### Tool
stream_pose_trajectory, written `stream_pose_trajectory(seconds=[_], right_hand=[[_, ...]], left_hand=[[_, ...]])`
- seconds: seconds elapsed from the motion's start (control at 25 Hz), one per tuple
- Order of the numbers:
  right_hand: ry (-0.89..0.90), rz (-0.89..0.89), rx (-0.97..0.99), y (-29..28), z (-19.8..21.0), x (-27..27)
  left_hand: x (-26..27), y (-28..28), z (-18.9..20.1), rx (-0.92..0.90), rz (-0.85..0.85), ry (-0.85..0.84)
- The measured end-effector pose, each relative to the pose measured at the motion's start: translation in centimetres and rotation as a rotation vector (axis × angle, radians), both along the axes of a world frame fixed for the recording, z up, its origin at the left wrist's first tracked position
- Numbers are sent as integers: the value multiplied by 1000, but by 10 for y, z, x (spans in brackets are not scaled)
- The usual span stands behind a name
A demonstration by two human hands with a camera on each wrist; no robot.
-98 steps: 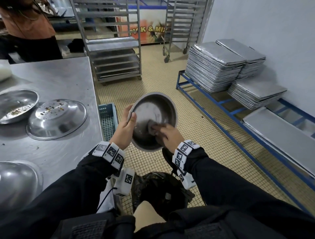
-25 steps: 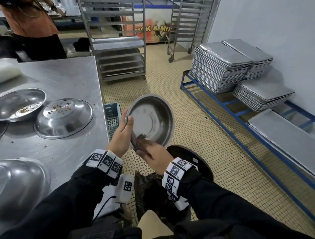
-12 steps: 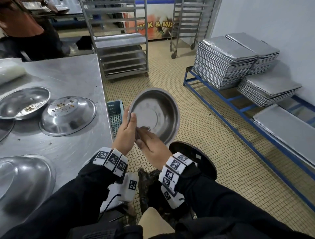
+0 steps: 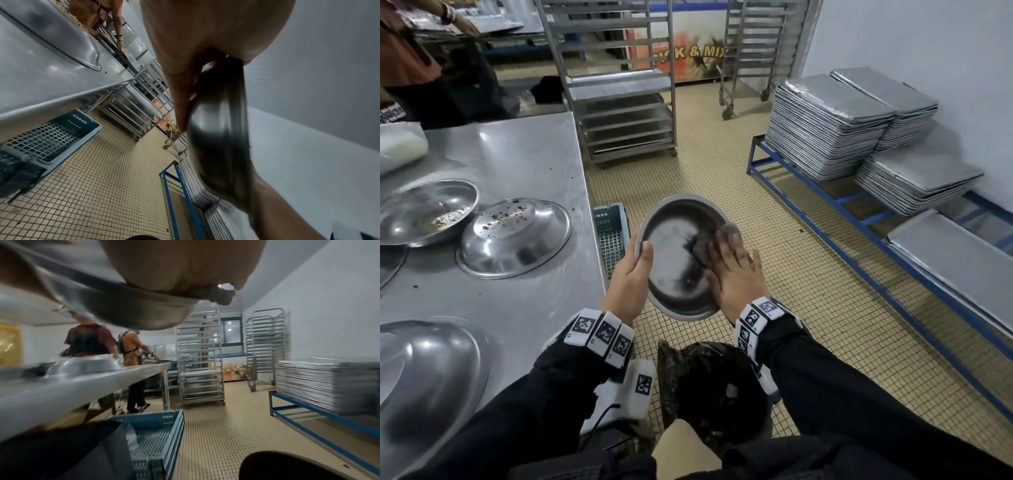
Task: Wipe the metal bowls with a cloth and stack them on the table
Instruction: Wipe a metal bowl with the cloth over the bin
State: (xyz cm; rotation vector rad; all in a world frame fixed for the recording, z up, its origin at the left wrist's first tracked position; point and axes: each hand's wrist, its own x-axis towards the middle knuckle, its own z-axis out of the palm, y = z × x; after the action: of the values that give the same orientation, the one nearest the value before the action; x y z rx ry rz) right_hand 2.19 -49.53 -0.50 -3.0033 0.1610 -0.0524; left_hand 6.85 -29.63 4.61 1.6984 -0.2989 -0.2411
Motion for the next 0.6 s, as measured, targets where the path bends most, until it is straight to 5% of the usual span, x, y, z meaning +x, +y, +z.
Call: stream_pose_trajectory(seconds=[0.32, 0.48, 0.6], right_hand=[[-277, -176, 486, -21, 47, 24], [-262, -224, 621, -23, 46, 22], [-369, -422, 825, -10, 38, 19]], left_hand=[[8, 9, -2, -73, -80, 259], [15, 14, -8, -80, -88, 217], [11, 16, -8, -91, -61, 106]])
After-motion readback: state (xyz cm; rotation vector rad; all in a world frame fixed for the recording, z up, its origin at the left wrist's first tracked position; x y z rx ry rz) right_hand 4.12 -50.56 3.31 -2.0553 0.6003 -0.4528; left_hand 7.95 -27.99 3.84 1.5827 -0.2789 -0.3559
